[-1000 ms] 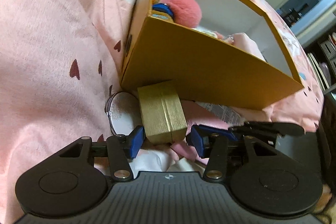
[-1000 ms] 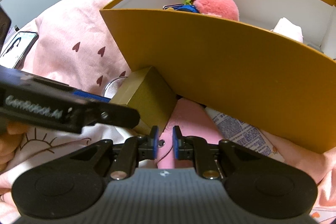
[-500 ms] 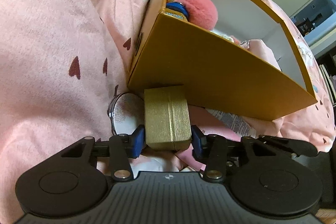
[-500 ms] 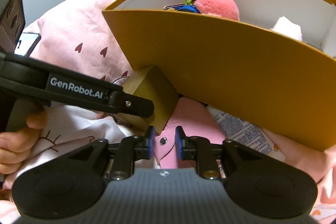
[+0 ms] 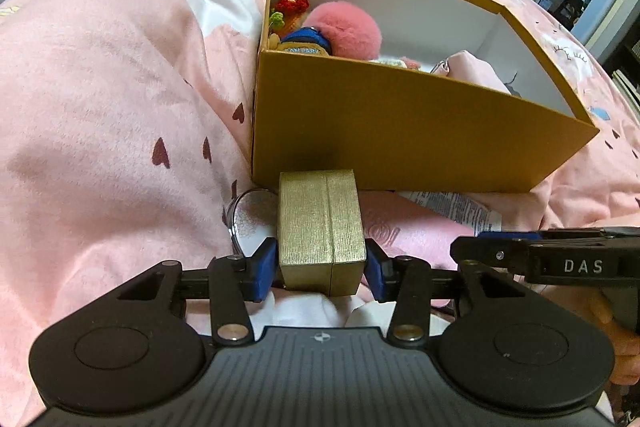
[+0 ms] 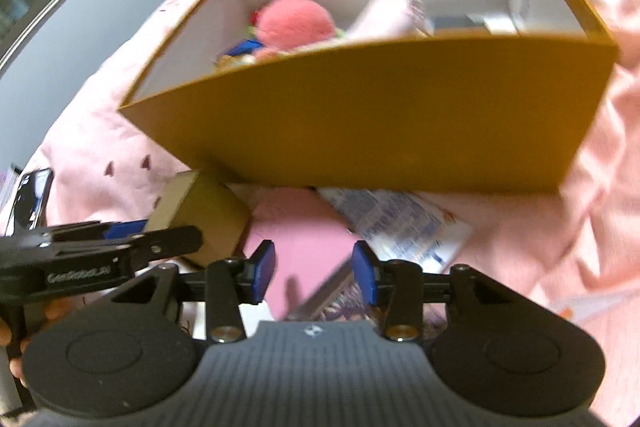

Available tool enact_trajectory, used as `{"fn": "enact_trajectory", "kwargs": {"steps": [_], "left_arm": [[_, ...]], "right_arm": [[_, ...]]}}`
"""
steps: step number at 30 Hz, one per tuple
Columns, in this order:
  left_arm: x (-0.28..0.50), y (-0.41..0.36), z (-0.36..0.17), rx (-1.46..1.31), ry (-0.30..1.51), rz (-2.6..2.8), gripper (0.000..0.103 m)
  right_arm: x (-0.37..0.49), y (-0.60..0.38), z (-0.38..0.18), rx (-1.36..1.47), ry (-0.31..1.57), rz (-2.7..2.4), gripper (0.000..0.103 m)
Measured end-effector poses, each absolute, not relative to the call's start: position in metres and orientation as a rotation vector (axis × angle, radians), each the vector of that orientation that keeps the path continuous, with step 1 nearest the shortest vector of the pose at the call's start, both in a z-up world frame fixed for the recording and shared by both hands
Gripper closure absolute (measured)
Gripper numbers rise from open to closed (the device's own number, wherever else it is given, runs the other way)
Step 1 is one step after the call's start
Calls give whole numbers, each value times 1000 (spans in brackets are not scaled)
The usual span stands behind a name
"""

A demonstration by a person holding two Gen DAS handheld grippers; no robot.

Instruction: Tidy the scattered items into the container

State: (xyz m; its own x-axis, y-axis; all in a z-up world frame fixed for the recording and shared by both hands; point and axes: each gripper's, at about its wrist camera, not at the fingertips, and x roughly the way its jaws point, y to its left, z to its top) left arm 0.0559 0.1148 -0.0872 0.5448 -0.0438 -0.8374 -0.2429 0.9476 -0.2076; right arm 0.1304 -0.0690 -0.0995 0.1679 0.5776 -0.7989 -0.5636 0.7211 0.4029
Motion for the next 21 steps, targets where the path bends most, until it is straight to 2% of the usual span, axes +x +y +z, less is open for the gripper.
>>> {"fn": "enact_trajectory", "kwargs": {"steps": [4, 14, 17, 21], "left_arm": [[55, 113, -87, -304, 993, 118, 51], [53, 115, -87, -314, 992, 118, 51], [53, 116, -87, -314, 992, 120, 51], [53, 114, -86, -304, 995, 124, 51]], "right_arm": [[133, -76, -110, 54, 1195, 786, 56], [136, -58, -121, 47, 1163, 834, 56], [131, -55, -118, 33, 1152, 855, 62], [129, -60, -112, 84, 1153, 887, 64]]}}
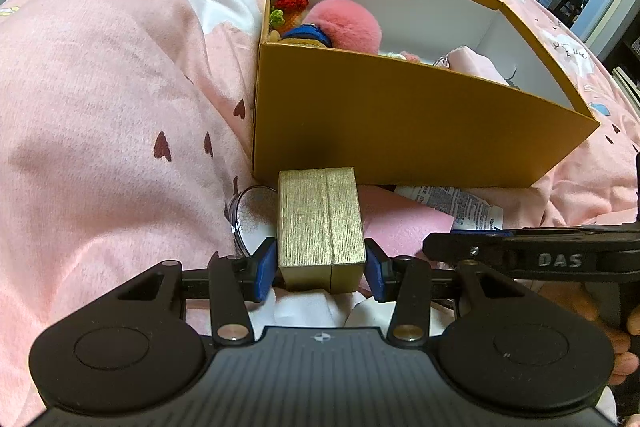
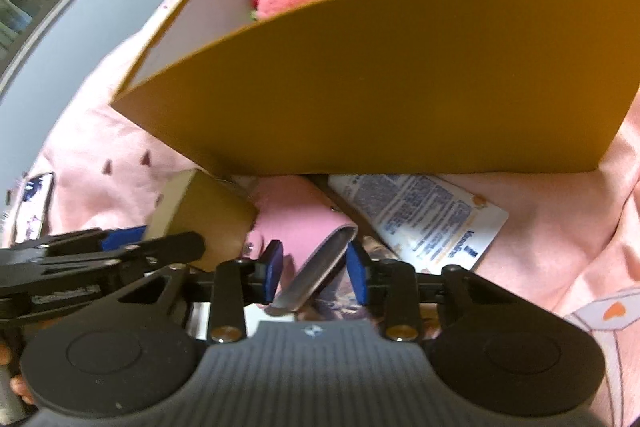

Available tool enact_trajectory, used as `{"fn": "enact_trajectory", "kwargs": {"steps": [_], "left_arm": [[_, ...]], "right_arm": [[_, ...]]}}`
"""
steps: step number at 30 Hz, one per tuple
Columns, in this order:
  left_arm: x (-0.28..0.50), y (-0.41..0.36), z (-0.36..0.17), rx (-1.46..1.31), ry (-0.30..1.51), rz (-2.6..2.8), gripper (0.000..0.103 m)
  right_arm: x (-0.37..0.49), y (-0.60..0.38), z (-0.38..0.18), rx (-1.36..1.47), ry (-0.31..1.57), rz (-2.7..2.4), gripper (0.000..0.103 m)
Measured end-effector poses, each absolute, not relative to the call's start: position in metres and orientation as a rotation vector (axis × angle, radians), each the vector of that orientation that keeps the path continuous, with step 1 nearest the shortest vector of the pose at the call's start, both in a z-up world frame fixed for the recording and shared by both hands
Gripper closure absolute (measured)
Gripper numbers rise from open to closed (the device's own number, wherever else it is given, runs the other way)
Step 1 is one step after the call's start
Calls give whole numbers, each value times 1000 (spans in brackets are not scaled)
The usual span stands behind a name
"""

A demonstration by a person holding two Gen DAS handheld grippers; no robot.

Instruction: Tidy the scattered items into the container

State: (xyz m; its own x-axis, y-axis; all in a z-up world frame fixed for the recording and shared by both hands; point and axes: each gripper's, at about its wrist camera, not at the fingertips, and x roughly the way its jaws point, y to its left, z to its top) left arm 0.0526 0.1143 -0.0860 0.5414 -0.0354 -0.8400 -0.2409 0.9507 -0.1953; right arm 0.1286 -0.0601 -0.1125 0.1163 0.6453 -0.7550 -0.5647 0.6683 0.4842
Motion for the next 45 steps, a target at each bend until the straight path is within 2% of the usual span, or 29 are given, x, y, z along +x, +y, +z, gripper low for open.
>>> {"fn": "enact_trajectory", "kwargs": {"steps": [10, 12, 14, 17, 22, 23, 27, 28, 31, 37, 39, 45], "left_arm": [[49, 112, -81, -287, 1026, 164, 51], [50, 112, -81, -291, 1029, 166, 51], [50, 113, -81, -295, 1029, 170, 51], [49, 113, -80, -294, 1028, 182, 51], [49, 118, -81, -311, 1026, 190, 51], [49, 118, -81, -314, 1026, 190, 51], [48, 118, -81, -311, 1025, 189, 51], [49, 118, -80, -310, 1025, 189, 51], [49, 117, -80, -305, 1025, 189, 51], [47, 119, -78, -314, 1019, 203, 51], [47, 120, -79, -322, 1020, 205, 51], [47, 121, -78, -328, 1020, 204, 51]], "right_arm": [[139, -48, -128, 132, 1247, 831, 60], [140, -44, -128, 135, 1258, 825, 53], [140, -37, -129, 133, 1264, 837, 41], [141, -24, -131, 94, 1251, 850, 38], [147, -13, -146, 81, 1291, 845, 42], [146, -14, -145, 80, 1286, 840, 50], [148, -29, -142, 134, 1293, 813, 70], [148, -32, -140, 153, 1303, 819, 78], [145, -38, -131, 178, 1294, 849, 85], [135, -36, -113, 169, 1225, 905, 80], [138, -35, -117, 185, 1237, 888, 75], [152, -26, -145, 282, 1329, 811, 74]]}}
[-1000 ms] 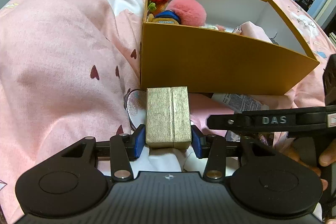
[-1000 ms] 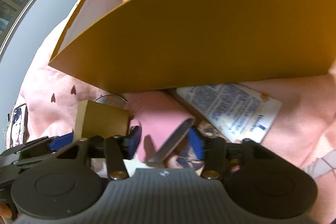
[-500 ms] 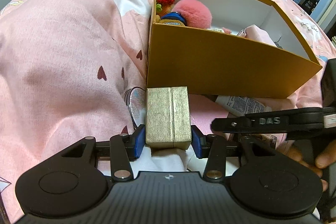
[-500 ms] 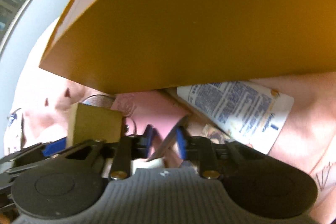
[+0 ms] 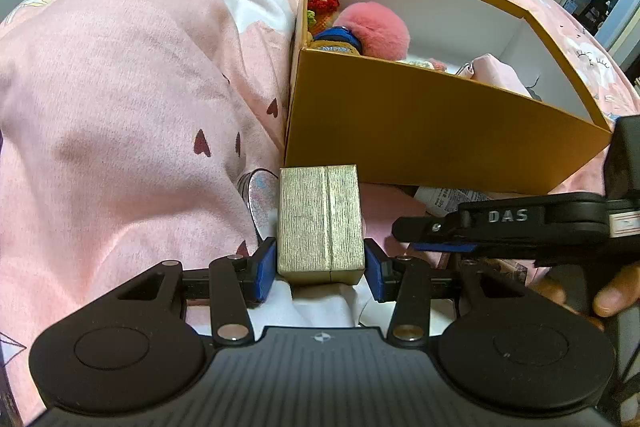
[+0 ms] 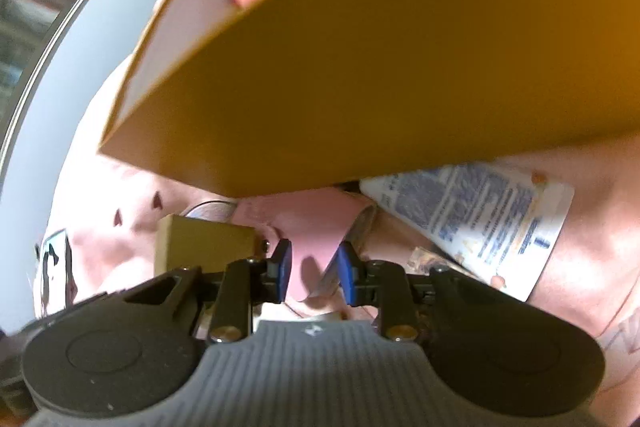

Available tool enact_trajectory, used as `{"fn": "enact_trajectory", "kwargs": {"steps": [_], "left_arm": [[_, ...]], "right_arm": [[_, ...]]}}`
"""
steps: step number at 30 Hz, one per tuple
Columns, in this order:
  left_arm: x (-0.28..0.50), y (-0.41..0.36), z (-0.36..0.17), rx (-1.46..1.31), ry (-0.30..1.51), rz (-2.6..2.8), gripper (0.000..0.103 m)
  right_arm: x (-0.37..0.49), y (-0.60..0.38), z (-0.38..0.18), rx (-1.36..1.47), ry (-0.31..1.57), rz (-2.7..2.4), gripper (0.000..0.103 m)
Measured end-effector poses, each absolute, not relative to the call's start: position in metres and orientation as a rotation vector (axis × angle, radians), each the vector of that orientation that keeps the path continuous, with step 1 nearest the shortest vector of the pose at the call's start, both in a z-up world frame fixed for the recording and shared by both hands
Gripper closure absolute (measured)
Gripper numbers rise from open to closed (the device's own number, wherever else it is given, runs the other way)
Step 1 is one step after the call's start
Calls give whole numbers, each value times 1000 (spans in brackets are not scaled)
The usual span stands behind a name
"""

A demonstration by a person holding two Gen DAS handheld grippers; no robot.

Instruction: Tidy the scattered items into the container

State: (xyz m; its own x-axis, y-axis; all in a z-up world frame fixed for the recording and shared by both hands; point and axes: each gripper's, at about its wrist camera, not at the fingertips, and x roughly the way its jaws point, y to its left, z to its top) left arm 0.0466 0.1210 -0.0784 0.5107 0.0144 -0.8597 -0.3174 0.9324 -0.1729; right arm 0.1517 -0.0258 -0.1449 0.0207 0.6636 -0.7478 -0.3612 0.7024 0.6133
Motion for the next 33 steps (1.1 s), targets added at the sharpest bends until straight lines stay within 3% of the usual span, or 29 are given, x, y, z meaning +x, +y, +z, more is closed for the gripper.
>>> {"fn": "enact_trajectory", "kwargs": {"steps": [5, 7, 29, 33], "left_arm": [[47, 121, -78, -330, 1021, 205, 51], [46, 121, -77, -327, 1020, 205, 51], [48, 100, -68, -266, 995, 142, 52], [47, 104, -69, -282, 992, 146, 52]], "right_arm": [[153, -29, -152, 308, 1368, 789, 96], [151, -34, -146, 324, 1355, 801, 100], [128, -61, -67, 198, 1120, 886, 103], [135, -62, -79, 187, 1169, 814, 93]]}}
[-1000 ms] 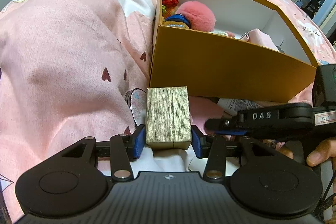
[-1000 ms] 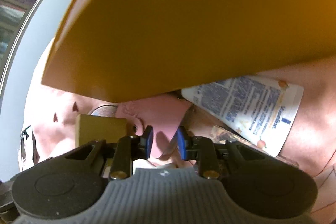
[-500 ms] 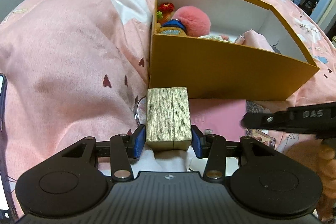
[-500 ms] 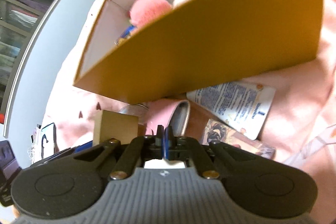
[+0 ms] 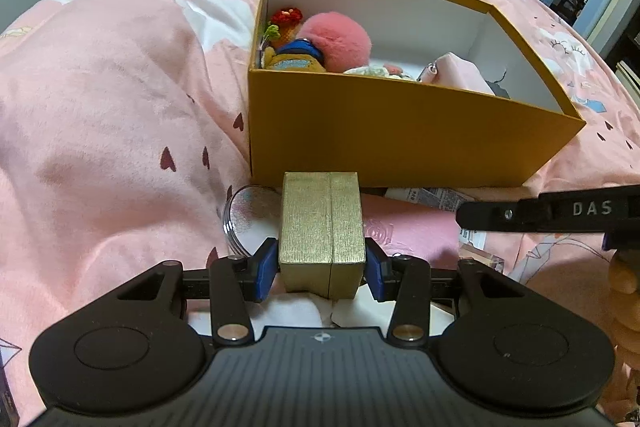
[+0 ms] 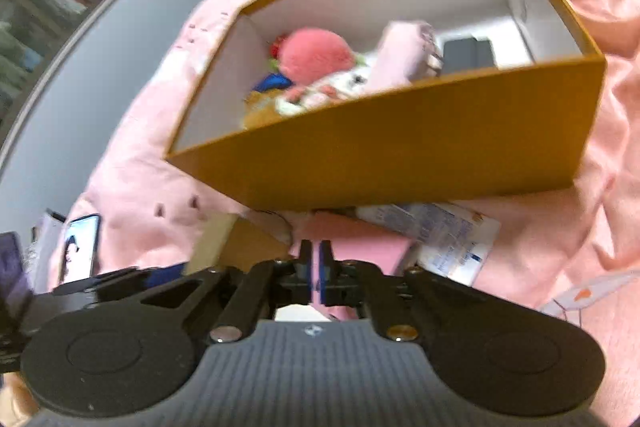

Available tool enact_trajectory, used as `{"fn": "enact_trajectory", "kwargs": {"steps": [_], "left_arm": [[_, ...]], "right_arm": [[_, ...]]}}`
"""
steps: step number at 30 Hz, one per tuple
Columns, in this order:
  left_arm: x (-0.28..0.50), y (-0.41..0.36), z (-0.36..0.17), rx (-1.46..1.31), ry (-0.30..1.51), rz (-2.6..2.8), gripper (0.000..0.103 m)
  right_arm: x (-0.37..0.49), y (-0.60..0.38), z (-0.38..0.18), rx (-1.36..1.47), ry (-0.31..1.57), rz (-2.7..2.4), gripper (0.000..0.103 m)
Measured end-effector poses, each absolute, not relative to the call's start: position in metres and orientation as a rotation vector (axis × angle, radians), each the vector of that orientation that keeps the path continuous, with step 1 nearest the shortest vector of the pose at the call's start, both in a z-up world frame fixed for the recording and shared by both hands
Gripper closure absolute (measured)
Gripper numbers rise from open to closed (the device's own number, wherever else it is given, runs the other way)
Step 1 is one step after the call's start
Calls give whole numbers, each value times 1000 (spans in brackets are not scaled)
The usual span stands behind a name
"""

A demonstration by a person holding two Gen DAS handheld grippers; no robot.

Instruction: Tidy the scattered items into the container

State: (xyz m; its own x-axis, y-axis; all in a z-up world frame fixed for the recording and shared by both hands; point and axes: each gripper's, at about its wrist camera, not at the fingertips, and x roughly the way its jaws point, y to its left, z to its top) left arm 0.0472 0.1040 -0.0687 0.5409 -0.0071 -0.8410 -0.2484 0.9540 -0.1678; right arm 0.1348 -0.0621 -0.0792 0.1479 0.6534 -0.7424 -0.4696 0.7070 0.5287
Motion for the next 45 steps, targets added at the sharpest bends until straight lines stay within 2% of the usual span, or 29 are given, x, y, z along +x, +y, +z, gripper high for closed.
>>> {"fn": "enact_trajectory", "kwargs": {"steps": [1, 2, 3, 9, 16, 18, 20, 22, 24, 26, 28, 33, 37, 41, 45], "left_arm": [[47, 104, -70, -283, 991, 147, 52], [47, 104, -70, -280, 989, 147, 52], [47, 103, -71, -274, 986, 147, 52], [47, 104, -74, -274, 983, 149, 52], [48, 104, -75, -277, 984, 149, 52], [48, 105, -75, -280, 985, 149, 52], [48, 106, -75, -283, 986, 149, 52], [48, 106, -76, -284, 986, 149, 52], [48, 106, -76, -286, 988, 149, 52], [48, 107, -77, -292, 990, 150, 52], [48, 108, -77, -294, 993, 156, 52], [47, 106, -76, -271, 991, 185, 52], [47, 107, -75, -275, 992, 193, 52], [47, 109, -76, -280, 998, 200, 52], [46, 112, -75, -288, 995, 220, 52]], "right_arm": [[139, -71, -83, 205, 1190, 792, 83], [143, -78, -89, 227, 1216, 765, 67], [147, -88, -94, 248, 1245, 740, 64], [158, -105, -123, 338, 1351, 679, 63], [162, -91, -128, 340, 1317, 713, 58], [162, -84, -127, 312, 1289, 727, 50], [159, -75, -123, 263, 1253, 749, 38], [156, -63, -123, 191, 1227, 763, 38], [152, -53, -122, 129, 1206, 768, 42], [148, -49, -119, 99, 1186, 766, 66], [147, -50, -118, 137, 1207, 805, 72], [132, -46, -98, 164, 1127, 897, 71], [125, -35, -90, 116, 1087, 929, 62], [121, -27, -90, 57, 1079, 914, 61], [120, -47, -83, 122, 1078, 955, 64]]}}
